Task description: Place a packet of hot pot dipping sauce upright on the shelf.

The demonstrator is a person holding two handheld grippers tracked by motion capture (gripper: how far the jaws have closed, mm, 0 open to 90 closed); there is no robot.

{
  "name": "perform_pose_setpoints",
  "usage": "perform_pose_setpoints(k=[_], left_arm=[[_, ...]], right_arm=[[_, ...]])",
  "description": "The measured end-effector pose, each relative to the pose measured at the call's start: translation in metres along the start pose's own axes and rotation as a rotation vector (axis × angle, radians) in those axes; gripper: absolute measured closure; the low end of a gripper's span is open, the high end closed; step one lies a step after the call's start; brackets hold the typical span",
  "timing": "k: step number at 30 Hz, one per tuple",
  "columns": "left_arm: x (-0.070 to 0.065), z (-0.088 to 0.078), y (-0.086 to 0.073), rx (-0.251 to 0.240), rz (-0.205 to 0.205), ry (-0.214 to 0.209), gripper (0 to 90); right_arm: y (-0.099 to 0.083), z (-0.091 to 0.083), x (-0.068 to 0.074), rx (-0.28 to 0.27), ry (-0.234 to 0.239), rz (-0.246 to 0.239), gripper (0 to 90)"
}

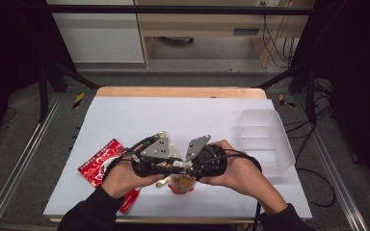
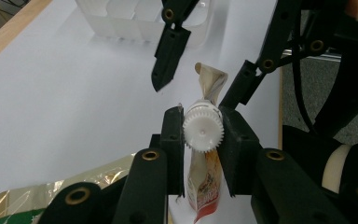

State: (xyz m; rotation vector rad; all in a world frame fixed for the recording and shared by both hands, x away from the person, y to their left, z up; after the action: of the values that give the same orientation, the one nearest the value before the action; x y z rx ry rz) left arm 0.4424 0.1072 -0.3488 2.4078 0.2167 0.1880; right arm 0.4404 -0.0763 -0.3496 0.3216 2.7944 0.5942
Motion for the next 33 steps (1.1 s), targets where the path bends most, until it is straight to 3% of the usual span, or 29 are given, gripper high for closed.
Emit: perform_pose_setpoints(k=[3, 7, 16, 19, 21, 25, 29, 33], left_arm=[[-0.001, 0.0, 0.0, -0.002, 0.003, -0.002, 73.0], [-0.001, 0.0, 0.001, -0.005, 0.002, -0.002, 72.9], [-0.002, 0.003, 0.001, -0.013, -0.01, 0.001, 72.4], [-0.002, 0.003, 0.0, -0.038, -0.025, -0.001, 71.3], [-0.002, 0.004, -0.001, -0.046, -0.037, -0.01, 59.9], [-0.001, 0.003, -0.006, -0.064, -0.057, 0.023, 39.9], [-0.001, 0.001, -0.018, -0.066, -0.075, 0.06, 30.1], [0.0, 0.002, -0.037, -0.068, -0.124, 0.105, 24.0]], right_arm=[[0.001, -0.001, 0.002, 0.026, 0.013, -0.003, 69.4], [0.0, -0.002, 0.003, 0.034, 0.018, 0.0, 77.0], [0.001, -0.009, 0.007, 0.057, 0.022, 0.021, 87.1], [0.002, -0.012, 0.006, 0.058, 0.019, 0.024, 87.6], [0.002, -0.016, 0.004, 0.063, 0.026, 0.024, 87.7], [0.003, -0.023, -0.002, 0.077, 0.011, 0.021, 87.8], [0.004, -0.033, -0.011, 0.09, -0.008, 0.008, 87.7], [0.003, -0.042, -0.025, 0.095, -0.023, 0.006, 87.7]])
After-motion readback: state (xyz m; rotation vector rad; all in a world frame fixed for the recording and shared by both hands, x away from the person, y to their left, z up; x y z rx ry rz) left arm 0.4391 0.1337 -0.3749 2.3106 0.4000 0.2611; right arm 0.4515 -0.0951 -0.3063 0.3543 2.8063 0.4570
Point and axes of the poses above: each handheld gripper's, and its own axes: z roughly forward along the jaws, y roughly out of its top, x roughly to its left, the point moved 1 cm from there along z, roughly forward along the jaws, and after that the axes turned 7 degrees about x, right-handed, at the moved point
